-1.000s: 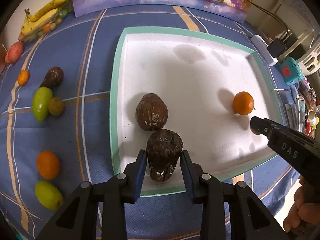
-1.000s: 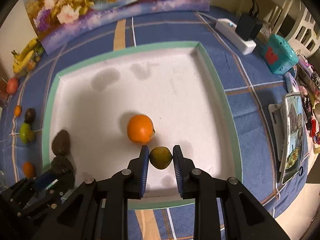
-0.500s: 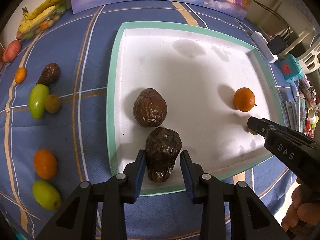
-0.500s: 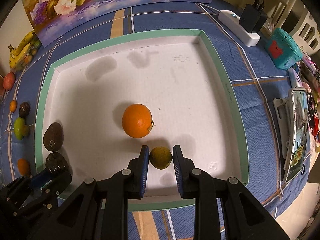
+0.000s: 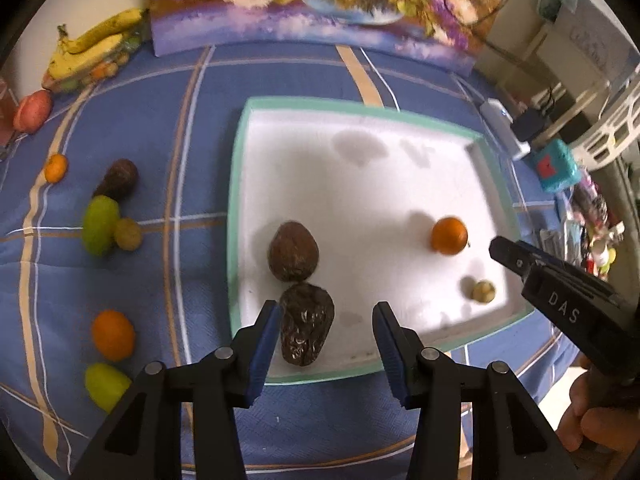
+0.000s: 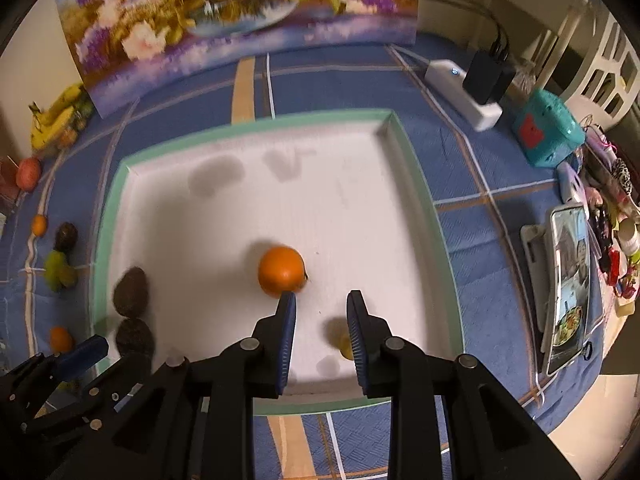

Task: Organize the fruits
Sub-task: 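Carry both fruits into the white tray and open both tools, then withdraw both open tools from the tray toward the remaining fruits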

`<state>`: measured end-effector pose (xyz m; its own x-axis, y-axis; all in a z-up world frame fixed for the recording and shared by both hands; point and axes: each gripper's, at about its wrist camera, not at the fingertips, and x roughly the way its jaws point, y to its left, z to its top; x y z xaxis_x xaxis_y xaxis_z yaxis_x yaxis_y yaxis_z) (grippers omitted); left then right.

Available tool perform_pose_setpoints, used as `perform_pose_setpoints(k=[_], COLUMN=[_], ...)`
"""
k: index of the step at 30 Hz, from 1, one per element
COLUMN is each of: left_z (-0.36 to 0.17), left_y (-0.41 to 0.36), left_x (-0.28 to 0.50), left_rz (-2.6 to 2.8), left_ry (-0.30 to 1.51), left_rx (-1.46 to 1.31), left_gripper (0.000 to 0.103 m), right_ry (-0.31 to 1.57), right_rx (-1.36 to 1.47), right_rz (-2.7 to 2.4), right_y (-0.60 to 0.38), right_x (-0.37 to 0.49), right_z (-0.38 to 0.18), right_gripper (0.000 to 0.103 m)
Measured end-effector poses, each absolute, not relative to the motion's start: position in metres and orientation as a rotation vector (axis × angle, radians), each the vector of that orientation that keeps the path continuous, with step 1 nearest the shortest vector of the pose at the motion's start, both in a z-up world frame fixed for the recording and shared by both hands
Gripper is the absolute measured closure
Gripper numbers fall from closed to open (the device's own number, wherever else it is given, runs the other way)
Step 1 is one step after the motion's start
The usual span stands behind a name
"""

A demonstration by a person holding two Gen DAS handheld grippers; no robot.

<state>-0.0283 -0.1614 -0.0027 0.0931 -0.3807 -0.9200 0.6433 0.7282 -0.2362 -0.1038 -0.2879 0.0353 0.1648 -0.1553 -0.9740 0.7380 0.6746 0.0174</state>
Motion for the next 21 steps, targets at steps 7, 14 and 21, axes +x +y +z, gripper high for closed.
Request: perform_pose_setpoints(k=[7, 14, 21], left_z=[0.005, 0.004, 0.007], left_y=[-0.134, -0.107, -0.089], left_x=[-0.007, 0.013, 0.026], left_rz=[-0.693, -0.595, -0.539], left_ry=[1.262, 1.265, 1.248], left_rx=[0.152, 0.079, 0.032], left_gripper=[0.051, 0.05, 0.041], right_ry=[1.195, 1.193, 1.201], right_rx=[0.558, 0.555, 0.535], right_rz=[-0.692, -0.678, -0.657], right_y=[-0.289, -0.287, -0.279], right_x=[-0.103, -0.101, -0.094], right_z=[0.06, 0.059, 0.058], right_gripper=[0.076, 0.076, 0.076])
